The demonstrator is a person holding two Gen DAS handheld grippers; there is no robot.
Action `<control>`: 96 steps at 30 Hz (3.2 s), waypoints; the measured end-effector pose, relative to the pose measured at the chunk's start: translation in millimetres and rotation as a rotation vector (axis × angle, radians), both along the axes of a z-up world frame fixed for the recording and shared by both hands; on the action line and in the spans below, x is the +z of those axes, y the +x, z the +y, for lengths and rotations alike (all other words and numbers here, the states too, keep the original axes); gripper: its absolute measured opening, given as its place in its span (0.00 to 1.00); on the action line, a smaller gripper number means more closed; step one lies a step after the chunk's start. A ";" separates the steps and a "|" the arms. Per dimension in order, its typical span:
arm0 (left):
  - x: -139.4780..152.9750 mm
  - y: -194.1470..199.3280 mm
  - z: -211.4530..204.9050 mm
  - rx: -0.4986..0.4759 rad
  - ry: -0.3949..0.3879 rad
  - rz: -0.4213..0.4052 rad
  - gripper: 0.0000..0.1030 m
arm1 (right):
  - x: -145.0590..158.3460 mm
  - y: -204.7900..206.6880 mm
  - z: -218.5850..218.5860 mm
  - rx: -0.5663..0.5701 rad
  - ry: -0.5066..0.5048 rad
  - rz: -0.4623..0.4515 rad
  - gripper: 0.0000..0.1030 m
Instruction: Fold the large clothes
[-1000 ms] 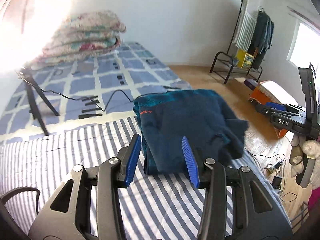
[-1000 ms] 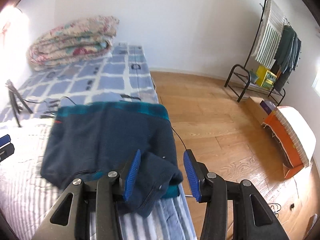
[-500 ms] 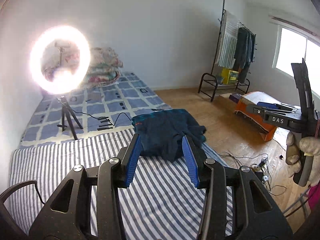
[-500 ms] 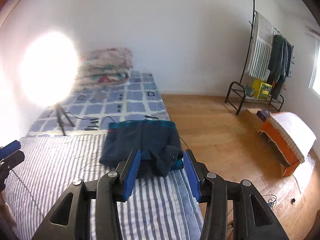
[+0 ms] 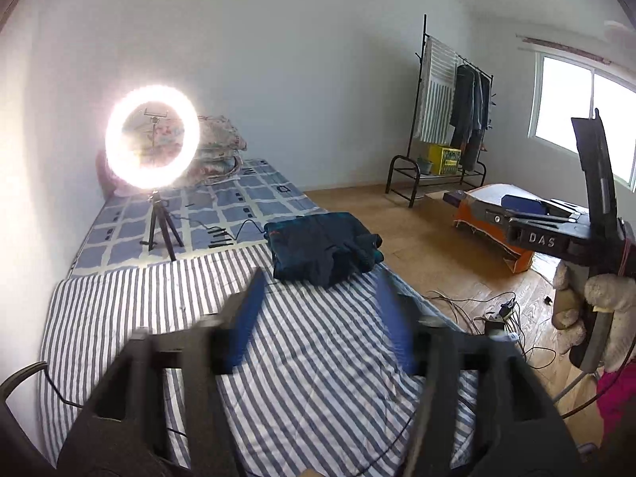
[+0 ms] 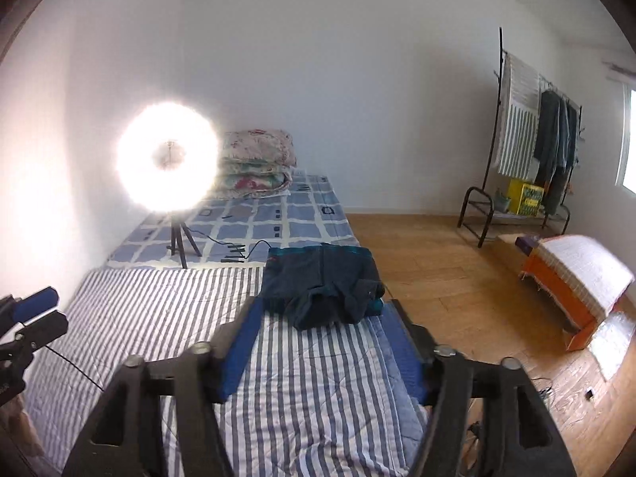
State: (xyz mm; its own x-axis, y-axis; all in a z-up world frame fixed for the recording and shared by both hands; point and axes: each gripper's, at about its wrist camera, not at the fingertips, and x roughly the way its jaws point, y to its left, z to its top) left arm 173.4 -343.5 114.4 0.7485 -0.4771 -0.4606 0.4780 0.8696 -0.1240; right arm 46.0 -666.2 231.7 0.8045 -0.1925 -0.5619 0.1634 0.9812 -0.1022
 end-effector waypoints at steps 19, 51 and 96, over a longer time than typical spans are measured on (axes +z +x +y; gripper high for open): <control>-43.1 -28.9 19.4 0.074 0.067 -0.022 0.98 | -61.9 -29.2 28.4 -0.059 0.004 -0.024 1.00; -65.8 -45.2 -0.7 0.091 0.170 -0.013 1.00 | -82.6 -29.2 21.7 -0.116 0.020 -0.015 1.00; -63.8 -47.9 2.4 0.095 0.171 -0.027 1.00 | -88.0 -28.8 21.5 -0.107 0.016 -0.004 1.00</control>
State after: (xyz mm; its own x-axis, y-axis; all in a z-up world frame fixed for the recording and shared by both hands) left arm 125.4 -341.2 50.6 0.7995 -0.3202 -0.5081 0.3940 0.9182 0.0412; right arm 17.2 -644.8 143.6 0.7819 -0.2680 -0.5628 0.2673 0.9598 -0.0857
